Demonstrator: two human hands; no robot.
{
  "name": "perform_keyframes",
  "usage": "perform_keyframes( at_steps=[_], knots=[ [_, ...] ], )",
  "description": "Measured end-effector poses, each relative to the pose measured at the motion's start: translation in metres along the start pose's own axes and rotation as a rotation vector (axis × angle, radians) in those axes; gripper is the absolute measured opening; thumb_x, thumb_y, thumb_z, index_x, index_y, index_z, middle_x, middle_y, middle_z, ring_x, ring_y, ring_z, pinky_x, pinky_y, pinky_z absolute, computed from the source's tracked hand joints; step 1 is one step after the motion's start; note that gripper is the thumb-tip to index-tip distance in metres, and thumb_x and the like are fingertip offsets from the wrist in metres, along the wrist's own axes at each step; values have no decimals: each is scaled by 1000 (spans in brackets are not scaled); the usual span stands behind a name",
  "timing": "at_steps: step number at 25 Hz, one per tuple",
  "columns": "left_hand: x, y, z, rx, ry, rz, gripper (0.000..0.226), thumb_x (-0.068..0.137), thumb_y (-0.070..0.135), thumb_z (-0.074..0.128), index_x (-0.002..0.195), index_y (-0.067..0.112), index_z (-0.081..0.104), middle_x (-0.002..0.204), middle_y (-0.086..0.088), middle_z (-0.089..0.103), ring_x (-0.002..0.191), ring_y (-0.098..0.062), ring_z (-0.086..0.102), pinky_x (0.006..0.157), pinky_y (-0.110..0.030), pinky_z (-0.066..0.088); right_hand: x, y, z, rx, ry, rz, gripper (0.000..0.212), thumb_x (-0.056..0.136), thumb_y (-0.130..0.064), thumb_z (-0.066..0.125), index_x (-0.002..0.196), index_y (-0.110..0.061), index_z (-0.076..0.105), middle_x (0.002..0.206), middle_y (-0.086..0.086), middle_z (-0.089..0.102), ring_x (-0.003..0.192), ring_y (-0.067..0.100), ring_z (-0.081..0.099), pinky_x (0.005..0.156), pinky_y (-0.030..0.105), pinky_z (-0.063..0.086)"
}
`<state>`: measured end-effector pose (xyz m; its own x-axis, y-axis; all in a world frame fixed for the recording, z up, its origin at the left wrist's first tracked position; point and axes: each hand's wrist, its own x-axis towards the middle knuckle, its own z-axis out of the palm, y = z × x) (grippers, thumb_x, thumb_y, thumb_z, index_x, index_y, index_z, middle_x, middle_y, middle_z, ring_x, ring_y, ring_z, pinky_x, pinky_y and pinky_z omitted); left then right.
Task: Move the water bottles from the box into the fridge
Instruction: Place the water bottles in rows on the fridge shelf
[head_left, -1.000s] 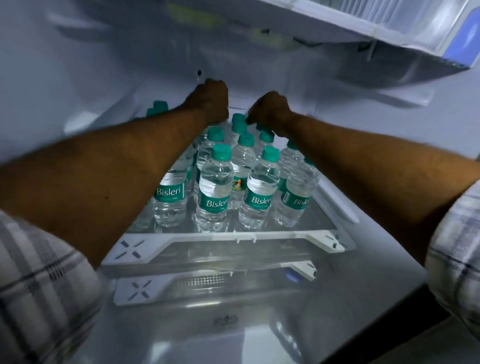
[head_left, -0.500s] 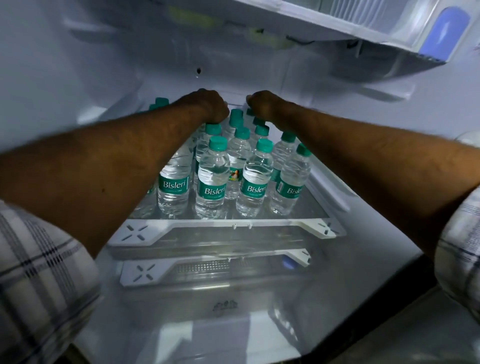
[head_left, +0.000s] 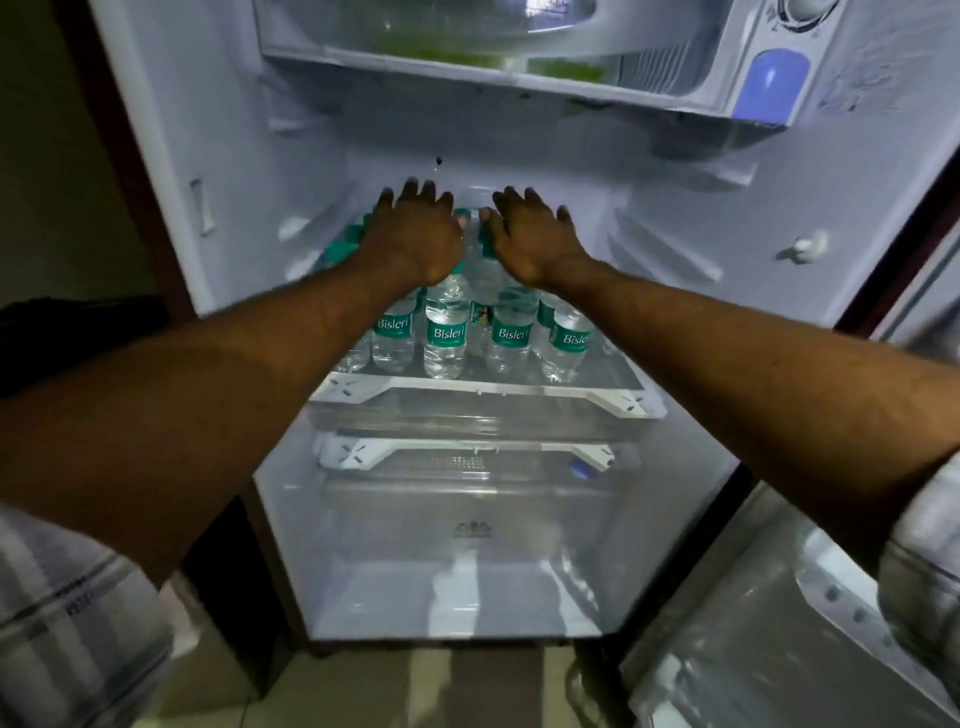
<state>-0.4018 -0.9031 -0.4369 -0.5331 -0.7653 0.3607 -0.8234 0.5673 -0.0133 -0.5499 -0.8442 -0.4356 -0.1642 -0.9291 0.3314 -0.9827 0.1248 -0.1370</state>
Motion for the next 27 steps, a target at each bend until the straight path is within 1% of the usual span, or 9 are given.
perform_keyframes(
  at_steps=[4,7,10,13,15,18,22,25,27],
  knots=[
    [-70,8,-18,4,44,-29,57,104,38,25,155,11,24,161,-16,22,149,-34,18,121,-49,16,-55,-17,1,57,27,-68,55,109,-40,20,155,-12,27,165,10,24,153,29,19,123,53,13],
    [-126,19,-18,7,-7,-40,57,105,38,22,157,15,18,164,-14,14,152,-32,11,123,-48,10,-99,-23,12,112,24,-100,56,109,-41,20,156,-11,25,165,10,23,153,29,19,123,54,15],
    [-182,28,-19,51,-40,-79,56,105,38,21,157,17,17,164,-12,13,152,-30,9,123,-49,7,-147,-33,17,143,4,-145,58,109,-42,21,158,-11,22,166,10,21,154,29,18,124,53,16],
    [-242,45,-37,50,-102,-129,58,105,43,19,158,19,14,166,-7,9,153,-27,4,122,-50,3,-196,-40,10,163,-19,-224,60,109,-43,22,158,-11,21,166,11,20,154,29,18,124,53,16],
    [-290,51,-57,58,-96,-116,59,105,46,16,158,21,13,166,-4,6,153,-24,-1,123,-50,-1,-225,-49,5,186,-24,-289,61,108,-45,23,159,-11,19,167,11,18,154,29,15,124,53,15],
    [-378,40,-80,64,-122,-162,58,105,46,17,158,22,13,166,-3,7,153,-22,-4,123,-49,-2,-271,-86,10,269,-59,-404,62,108,-45,24,160,-11,17,167,10,14,155,27,11,125,51,13],
    [-485,2,-61,64,-200,-269,61,105,49,16,159,22,8,166,-2,3,153,-20,-7,123,-49,-4,-344,-154,57,361,-98,-616,61,108,-44,27,160,-13,16,168,8,13,156,25,10,126,49,11],
    [-572,-28,-25,74,-258,-355,63,104,50,16,159,20,7,166,-2,2,153,-19,-6,123,-50,-2,-398,-198,110,400,-193,-776,62,108,-47,23,161,-15,12,169,4,7,156,19,4,126,43,6],
    [-641,-45,-1,59,-334,-456,64,104,51,17,159,19,5,166,-3,2,153,-20,-8,123,-51,-3,-436,-226,148,381,-269,-915,64,108,-49,22,161,-15,11,169,4,6,156,19,4,127,47,8]
  ],
)
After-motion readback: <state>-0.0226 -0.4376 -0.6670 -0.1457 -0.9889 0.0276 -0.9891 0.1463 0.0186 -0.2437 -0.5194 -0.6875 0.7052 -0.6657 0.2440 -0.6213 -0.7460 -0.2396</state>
